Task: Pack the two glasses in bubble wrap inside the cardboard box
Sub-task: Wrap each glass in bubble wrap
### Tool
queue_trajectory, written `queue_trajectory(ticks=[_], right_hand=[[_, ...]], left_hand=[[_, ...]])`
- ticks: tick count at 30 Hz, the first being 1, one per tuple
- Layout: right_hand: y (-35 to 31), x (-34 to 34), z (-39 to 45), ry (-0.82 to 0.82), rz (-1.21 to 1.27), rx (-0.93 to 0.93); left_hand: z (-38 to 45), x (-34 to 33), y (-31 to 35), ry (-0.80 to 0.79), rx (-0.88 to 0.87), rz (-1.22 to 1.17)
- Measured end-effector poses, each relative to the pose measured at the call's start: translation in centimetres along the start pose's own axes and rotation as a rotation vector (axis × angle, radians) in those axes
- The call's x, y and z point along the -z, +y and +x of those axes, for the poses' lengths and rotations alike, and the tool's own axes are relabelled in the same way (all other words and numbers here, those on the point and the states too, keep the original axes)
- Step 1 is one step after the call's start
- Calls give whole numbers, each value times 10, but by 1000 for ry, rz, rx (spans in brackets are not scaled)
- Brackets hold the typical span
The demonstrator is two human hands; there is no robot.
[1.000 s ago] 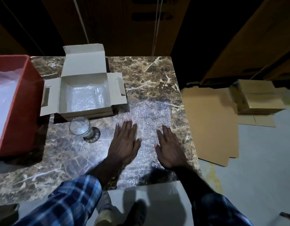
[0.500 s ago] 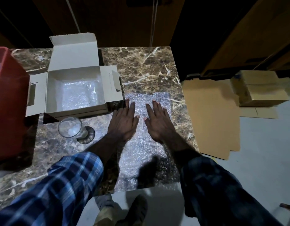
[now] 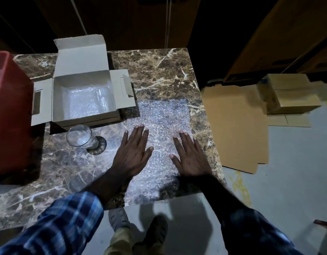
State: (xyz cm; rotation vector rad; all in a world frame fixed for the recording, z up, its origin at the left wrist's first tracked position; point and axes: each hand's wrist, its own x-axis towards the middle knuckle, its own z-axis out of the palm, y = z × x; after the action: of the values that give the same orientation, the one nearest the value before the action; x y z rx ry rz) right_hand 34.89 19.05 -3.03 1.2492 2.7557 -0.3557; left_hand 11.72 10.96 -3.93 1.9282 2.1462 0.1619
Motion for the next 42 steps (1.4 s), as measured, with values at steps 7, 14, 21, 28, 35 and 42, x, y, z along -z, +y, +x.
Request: queue_trajectory(ticks=[7, 14, 21, 28, 35, 42], right_hand=[[-9, -8, -45, -32, 5, 218], [6, -18, -76, -30, 7, 79], [5, -17, -76, -10, -2, 110], [2, -7, -71, -36, 18, 239], [14, -23, -103, 96, 21, 395], [15, -6, -107, 367, 201, 408]], left_hand=[[-47, 3, 19, 21, -210, 18], [-79, -16, 5, 13, -219, 81], [-83, -14, 3, 38, -233, 94], [-98, -11, 21, 0, -446, 25], [-117, -34, 14, 161, -538, 78], [-119, -24, 14, 288, -535, -91]])
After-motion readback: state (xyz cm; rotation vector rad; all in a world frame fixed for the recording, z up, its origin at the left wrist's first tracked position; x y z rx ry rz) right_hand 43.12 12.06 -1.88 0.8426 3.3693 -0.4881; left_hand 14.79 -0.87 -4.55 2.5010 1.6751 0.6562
